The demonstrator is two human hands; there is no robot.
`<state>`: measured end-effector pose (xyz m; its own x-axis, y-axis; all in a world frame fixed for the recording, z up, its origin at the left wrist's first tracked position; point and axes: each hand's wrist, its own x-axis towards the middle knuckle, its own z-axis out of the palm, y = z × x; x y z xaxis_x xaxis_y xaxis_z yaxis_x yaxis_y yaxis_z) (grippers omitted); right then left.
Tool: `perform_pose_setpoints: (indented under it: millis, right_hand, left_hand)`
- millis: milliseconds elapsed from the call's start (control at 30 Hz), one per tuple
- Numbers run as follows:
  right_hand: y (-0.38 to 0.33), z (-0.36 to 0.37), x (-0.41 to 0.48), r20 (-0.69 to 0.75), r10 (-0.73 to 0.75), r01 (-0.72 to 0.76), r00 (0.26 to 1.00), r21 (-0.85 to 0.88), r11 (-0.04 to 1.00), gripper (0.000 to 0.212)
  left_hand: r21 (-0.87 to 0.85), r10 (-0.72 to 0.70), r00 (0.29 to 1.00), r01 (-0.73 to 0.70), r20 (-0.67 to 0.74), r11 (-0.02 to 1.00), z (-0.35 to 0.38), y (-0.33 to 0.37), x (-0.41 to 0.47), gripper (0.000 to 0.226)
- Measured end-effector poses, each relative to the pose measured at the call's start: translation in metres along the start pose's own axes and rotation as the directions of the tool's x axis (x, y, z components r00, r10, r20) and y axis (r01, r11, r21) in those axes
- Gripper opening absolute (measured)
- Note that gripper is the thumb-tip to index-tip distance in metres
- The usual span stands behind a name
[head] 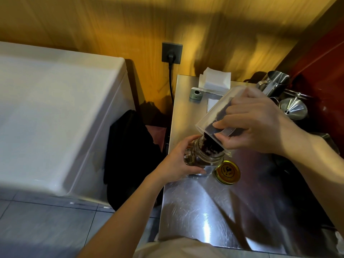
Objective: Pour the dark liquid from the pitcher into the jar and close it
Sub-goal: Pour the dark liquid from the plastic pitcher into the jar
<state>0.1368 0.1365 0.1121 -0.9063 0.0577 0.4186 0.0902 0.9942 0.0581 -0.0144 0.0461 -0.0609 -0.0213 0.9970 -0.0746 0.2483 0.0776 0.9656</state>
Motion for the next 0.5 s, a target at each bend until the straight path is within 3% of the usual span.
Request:
perform_pose_setpoints:
  millis: [500]
  right_hand:
    - [-0.0015,0.0045,-0.0015,0.000,-0.008,0.008,1.000,-0.023,1.000,0.028]
  left_hand:
    - [-0.032,-0.010,1.000,0.010,0.009,0.999,0.0006,-0.0050,0.0005,0.097]
